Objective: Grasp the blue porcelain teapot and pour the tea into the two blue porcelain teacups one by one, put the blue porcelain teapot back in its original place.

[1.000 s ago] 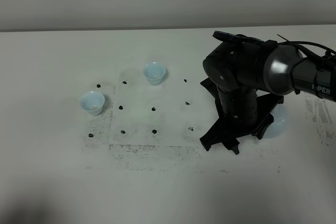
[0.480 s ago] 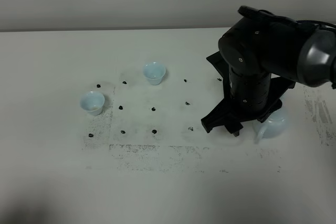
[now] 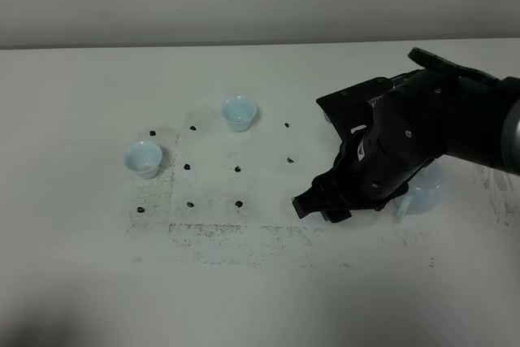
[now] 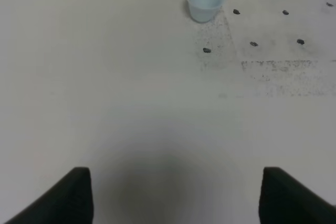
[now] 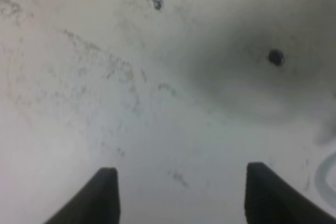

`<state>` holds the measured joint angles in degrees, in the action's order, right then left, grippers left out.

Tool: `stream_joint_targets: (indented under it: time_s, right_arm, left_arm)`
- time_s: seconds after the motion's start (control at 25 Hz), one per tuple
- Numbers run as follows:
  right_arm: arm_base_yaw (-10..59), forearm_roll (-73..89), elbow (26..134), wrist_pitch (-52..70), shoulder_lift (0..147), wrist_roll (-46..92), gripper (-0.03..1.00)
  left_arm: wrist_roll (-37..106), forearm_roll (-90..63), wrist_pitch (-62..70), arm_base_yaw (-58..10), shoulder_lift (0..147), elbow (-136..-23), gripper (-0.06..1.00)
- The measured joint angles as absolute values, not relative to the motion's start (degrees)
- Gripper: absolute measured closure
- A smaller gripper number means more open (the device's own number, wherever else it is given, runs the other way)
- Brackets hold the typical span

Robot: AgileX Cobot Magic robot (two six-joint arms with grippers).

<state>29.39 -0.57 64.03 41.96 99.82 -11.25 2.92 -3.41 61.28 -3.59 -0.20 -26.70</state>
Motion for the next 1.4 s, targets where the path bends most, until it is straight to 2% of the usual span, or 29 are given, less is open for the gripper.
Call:
stream_joint_targets:
  time_s: [0.32, 1.4]
  right_arm:
    - [27.6, -4.3, 61.0, 37.5, 99.8, -15.6, 0.43]
    - [26.4, -8.1, 60.9, 47.4, 99.8, -20.4, 0.43]
  left_arm:
    - [2.9, -3.4, 61.3, -3.6, -0.2, -26.7, 0.28]
    - [2.8, -3.4, 61.3, -3.6, -0.2, -26.7, 0.28]
